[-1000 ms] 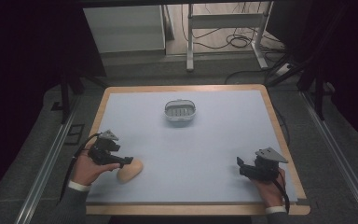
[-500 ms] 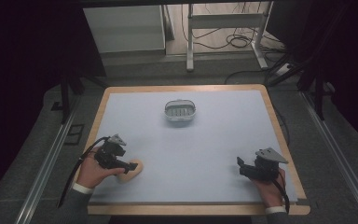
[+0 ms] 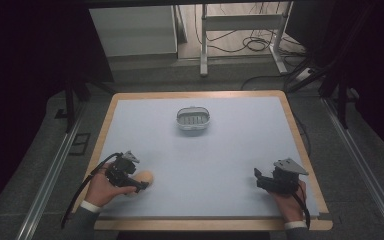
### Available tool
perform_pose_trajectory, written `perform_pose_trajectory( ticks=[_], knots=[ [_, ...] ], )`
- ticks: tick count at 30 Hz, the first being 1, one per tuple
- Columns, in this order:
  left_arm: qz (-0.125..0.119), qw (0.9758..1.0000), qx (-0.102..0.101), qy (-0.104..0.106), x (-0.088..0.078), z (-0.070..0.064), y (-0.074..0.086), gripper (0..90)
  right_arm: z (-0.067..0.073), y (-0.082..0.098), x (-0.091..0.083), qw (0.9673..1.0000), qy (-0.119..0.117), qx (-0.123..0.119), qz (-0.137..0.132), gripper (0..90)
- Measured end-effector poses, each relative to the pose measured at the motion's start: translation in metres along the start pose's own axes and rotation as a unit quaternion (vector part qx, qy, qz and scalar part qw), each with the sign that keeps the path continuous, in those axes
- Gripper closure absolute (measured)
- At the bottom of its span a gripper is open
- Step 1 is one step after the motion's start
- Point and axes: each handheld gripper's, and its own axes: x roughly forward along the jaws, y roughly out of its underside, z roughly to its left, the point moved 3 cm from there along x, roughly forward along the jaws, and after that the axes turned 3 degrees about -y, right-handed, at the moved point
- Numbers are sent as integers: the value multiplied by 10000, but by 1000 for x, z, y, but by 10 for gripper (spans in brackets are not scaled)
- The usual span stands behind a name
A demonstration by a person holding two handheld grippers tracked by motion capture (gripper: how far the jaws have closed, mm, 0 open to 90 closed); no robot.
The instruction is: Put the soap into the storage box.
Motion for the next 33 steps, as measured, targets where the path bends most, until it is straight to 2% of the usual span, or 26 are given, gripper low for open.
perform_pose_trajectory(
  ticks=[11, 14, 17, 23, 27, 30, 33],
  knots=[
    [213, 9996, 22, -182, 14, -2, 4, 259, 0, 0, 0, 10000, 23, 19, 23, 83],
    [219, 9996, 46, -173, 15, -3, 4, 298, 0, 0, 0, 10000, 24, 42, 22, 83],
    [292, 9994, 64, -189, 16, -4, 5, 304, 0, 0, 1, 10000, 29, 33, 32, 84],
    [270, 9994, 90, -209, 16, -4, 6, 320, 0, 0, 1, 10000, 45, 37, 40, 84],
    [323, 9993, 120, -148, 15, -2, 6, 323, -1, 0, 1, 10000, 47, 55, 24, 84],
    [225, 9995, 132, -156, 8, 0, 4, 324, -1, 0, 0, 10000, 49, 59, 22, 85],
    [100, 9999, 118, -73, 2, 1, 2, 324, -1, 0, 1, 10000, 56, 66, 27, 84]
  ],
)
